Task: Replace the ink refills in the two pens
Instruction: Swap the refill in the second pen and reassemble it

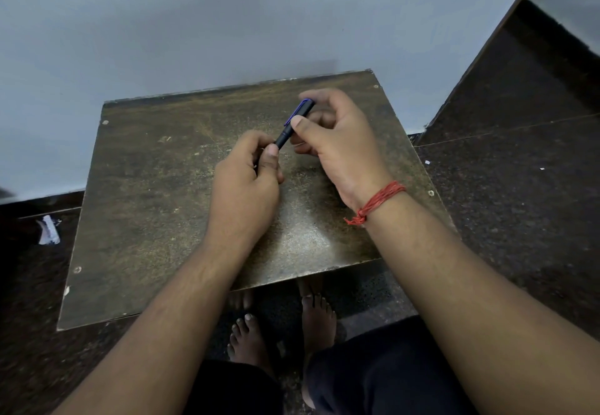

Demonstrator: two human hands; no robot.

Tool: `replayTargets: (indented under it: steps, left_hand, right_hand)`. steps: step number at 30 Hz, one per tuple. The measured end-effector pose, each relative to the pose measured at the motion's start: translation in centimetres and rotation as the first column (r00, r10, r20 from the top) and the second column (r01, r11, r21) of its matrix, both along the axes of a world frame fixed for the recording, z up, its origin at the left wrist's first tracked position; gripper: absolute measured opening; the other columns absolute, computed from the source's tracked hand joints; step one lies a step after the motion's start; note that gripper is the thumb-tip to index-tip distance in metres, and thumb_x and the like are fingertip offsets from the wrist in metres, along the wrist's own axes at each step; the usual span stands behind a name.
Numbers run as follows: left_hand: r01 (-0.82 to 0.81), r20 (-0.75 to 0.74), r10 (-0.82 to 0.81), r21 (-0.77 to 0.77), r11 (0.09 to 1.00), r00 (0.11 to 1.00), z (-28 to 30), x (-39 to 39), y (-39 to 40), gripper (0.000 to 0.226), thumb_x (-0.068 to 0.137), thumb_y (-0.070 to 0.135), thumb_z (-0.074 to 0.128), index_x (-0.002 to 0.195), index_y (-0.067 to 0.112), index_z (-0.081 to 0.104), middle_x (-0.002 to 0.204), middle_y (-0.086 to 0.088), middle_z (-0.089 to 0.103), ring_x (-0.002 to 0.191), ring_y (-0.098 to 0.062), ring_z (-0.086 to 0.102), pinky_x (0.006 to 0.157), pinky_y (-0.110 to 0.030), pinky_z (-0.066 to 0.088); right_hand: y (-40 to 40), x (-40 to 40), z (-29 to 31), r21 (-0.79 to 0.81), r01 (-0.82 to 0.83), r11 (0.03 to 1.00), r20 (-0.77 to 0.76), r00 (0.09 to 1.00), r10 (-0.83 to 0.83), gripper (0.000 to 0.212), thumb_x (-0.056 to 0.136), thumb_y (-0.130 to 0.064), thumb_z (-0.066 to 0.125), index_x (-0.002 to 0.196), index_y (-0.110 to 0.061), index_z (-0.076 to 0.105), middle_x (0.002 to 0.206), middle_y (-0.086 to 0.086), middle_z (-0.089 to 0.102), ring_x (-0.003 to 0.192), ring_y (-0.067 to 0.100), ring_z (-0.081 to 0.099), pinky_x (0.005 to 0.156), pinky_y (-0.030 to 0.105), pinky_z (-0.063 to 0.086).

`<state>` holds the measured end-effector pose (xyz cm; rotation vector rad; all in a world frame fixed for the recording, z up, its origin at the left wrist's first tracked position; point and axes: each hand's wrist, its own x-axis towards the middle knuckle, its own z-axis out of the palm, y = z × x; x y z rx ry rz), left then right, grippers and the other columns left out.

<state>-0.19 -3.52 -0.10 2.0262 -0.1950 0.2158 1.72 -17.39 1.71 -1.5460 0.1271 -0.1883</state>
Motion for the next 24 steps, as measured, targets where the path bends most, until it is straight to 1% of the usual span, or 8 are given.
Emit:
replayTargets:
  steps: [6, 7, 9, 11, 15, 17, 20, 24]
  left_hand:
    - [-0.02, 0.013, 0.019, 0.018, 1.0, 1.0, -0.2, 0.0, 0.0, 0.014, 0.101, 0.017, 0.05, 0.092, 0.025, 0.058, 0.062, 0.009, 0.06, 0.056, 0.002, 0.052, 0.052, -0.009, 0.034]
    - [-0.023, 0.011, 0.023, 0.019, 1.0, 1.0, -0.3, 0.0, 0.1, 0.015, 0.101, 0.017, 0.05, 0.092, 0.025, 0.058, 0.062, 0.009, 0.06, 0.056, 0.002, 0.052, 0.051, -0.009, 0.034]
    - [-0.033, 0.006, 0.033, 0.012, 0.999, 0.999, -0.5, 0.0, 0.1, 0.016, 0.101, 0.017, 0.05, 0.091, 0.026, 0.058, 0.061, 0.01, 0.06, 0.056, 0.002, 0.052, 0.051, -0.009, 0.034]
    - [-0.043, 0.009, 0.043, 0.005, 0.999, 0.999, -0.6, -0.1, 0.3, 0.017, 0.1, 0.016, 0.05, 0.09, 0.028, 0.057, 0.06, 0.011, 0.059, 0.055, 0.002, 0.053, 0.051, -0.008, 0.035]
    - [-0.054, 0.013, 0.054, 0.024, 0.998, 0.998, -0.7, -0.2, 0.8, 0.018, 0.1, 0.016, 0.05, 0.088, 0.027, 0.057, 0.067, 0.011, 0.062, 0.055, 0.001, 0.054, 0.05, -0.009, 0.035]
    - [-0.062, 0.011, 0.061, 0.037, 0.997, 0.998, -0.7, -0.3, 0.8, 0.018, 0.1, 0.015, 0.051, 0.087, 0.026, 0.057, 0.064, 0.008, 0.061, 0.054, 0.001, 0.053, 0.05, -0.009, 0.035]
    - [-0.07, 0.004, 0.07, 0.036, 0.997, 0.998, -0.6, -0.3, 0.5, 0.016, 0.1, 0.016, 0.051, 0.088, 0.025, 0.057, 0.061, 0.008, 0.059, 0.054, 0.001, 0.052, 0.049, -0.01, 0.034]
    - [-0.096, 0.041, 0.095, 0.033, 0.995, 0.995, -0.1, -0.1, 0.0, 0.013, 0.101, 0.021, 0.049, 0.091, 0.025, 0.056, 0.066, 0.009, 0.061, 0.058, 0.003, 0.054, 0.05, -0.008, 0.034]
  right_hand:
    - [0.6, 0.0, -0.1, -0.003, 0.037, 0.999, 0.012, 0.999, -0.037, 0.025, 0.092, -0.001, 0.065, 0.114, -0.012, 0.059, 0.073, 0.004, 0.064, 0.071, 0.018, 0.066, 0.063, 0.026, 0.055]
    - [0.8, 0.0, -0.1, -0.015, 0.05, 0.999, 0.014, 0.999, -0.05, 0.025, 0.091, -0.002, 0.065, 0.113, -0.012, 0.06, 0.072, 0.003, 0.064, 0.071, 0.019, 0.067, 0.065, 0.029, 0.057]
    - [1.2, 0.0, -0.2, -0.06, 0.075, 0.995, 0.02, 0.997, -0.074, 0.024, 0.09, -0.005, 0.067, 0.111, -0.015, 0.061, 0.071, 0.0, 0.065, 0.073, 0.02, 0.068, 0.074, 0.043, 0.061]
    - [1.6, 0.1, -0.2, -0.082, 0.094, 0.992, 0.027, 0.995, -0.092, 0.023, 0.088, -0.006, 0.068, 0.108, -0.016, 0.061, 0.07, -0.001, 0.065, 0.074, 0.02, 0.068, 0.079, 0.053, 0.058]
    - [2.1, 0.0, -0.3, -0.108, 0.095, 0.99, 0.015, 0.995, -0.094, 0.021, 0.088, -0.007, 0.069, 0.105, -0.017, 0.062, 0.07, 0.0, 0.066, 0.074, 0.024, 0.069, 0.077, 0.056, 0.057]
    - [2.2, -0.1, -0.4, -0.113, 0.092, 0.989, 0.005, 0.996, -0.092, 0.02, 0.088, -0.008, 0.069, 0.106, -0.016, 0.062, 0.07, 0.0, 0.066, 0.074, 0.026, 0.07, 0.077, 0.057, 0.057]
    - [2.2, -0.2, -0.2, -0.114, 0.102, 0.988, 0.013, 0.995, -0.101, 0.024, 0.09, -0.007, 0.067, 0.113, -0.014, 0.063, 0.07, 0.0, 0.064, 0.08, 0.031, 0.071, 0.078, 0.057, 0.057]
    - [2.6, -0.6, 0.2, -0.184, 0.056, 0.981, 0.004, 0.998, -0.056, 0.049, 0.092, -0.015, 0.065, 0.138, -0.024, 0.054, 0.081, 0.011, 0.066, 0.086, 0.028, 0.068, 0.083, 0.052, 0.057]
